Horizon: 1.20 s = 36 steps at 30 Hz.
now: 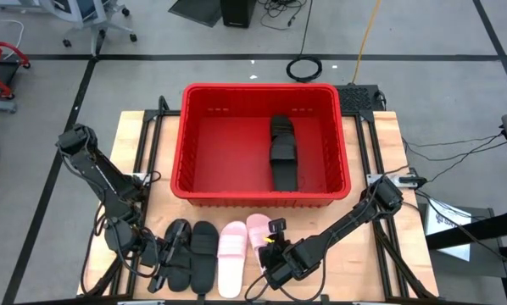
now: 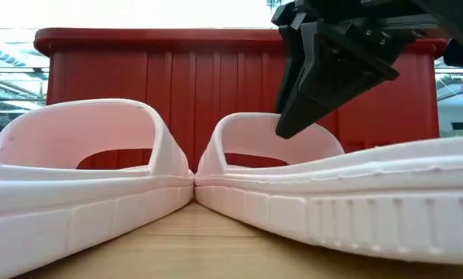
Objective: Pick and place slides into bin
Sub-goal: Put the right pink slide into the red bin
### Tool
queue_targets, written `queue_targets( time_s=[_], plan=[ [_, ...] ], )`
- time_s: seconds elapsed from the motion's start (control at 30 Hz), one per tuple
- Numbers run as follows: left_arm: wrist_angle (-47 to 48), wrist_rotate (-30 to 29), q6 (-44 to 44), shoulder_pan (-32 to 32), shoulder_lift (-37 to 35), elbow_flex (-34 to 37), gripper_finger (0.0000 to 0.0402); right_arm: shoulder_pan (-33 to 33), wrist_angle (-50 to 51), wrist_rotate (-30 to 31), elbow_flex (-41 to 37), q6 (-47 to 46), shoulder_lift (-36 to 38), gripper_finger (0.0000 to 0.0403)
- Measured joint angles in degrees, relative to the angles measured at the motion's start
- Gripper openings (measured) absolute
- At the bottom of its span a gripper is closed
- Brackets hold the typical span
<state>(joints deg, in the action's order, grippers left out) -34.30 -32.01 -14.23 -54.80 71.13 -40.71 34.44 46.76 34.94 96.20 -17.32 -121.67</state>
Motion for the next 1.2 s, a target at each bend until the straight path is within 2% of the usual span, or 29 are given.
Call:
queue_targets(
  time_s=[0.13, 0.67, 1.2],
  plan=[
    [0.0, 0.0, 0.0, 0.0, 0.0, 0.0, 0.0147, -0.3, -0.1, -0.1, 0.0, -0.4, 0.0, 0.0008],
    [0.0, 0.1, 0.2, 0.0, 0.0, 0.0, 0.0147, -1.7, -0.2, -2.0, 0.0, -4.3, 0.4, 0.0002],
    [-4.5, -0.4, -0.6, 0.0, -0.3, 0.0, 0.0147, 1.4, -0.2, -2.0, -0.1, -5.7, 6.6, 0.0001]
  ],
)
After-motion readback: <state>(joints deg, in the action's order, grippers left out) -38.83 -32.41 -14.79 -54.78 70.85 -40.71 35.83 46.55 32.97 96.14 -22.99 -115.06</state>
